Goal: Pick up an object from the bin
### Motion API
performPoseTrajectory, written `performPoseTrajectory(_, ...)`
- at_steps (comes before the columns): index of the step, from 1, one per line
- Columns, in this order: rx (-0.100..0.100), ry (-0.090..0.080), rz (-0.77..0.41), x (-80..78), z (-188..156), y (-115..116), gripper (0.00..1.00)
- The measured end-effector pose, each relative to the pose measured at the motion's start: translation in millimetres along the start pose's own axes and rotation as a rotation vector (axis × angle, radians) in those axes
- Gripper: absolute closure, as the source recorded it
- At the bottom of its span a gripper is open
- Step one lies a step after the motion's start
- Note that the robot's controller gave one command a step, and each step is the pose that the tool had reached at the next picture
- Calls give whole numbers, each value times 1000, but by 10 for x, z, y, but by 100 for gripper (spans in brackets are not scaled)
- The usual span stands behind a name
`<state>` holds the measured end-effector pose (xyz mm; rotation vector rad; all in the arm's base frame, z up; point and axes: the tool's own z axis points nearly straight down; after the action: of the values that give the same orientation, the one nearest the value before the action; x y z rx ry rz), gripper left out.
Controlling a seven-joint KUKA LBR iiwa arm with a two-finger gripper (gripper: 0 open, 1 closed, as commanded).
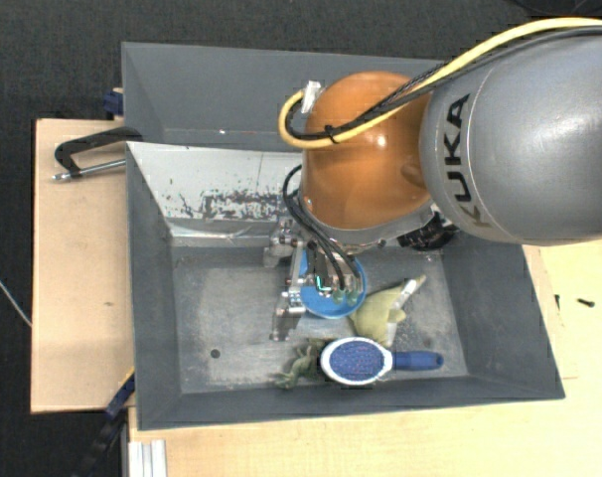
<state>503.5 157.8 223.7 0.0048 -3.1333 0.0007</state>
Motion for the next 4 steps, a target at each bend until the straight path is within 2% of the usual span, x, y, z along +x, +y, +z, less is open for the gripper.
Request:
performPoseTrajectory(1,3,-3,-132,-207,638,-728,0)
performPoseTrajectory(2,2,-17,-272,-461,1221,-1207,0)
performPoseTrajectory(3,2,-17,-525,-478,1468,-1135,0)
performPoseTrajectory(4,4,-13,-522,-476,1451,-1160,100)
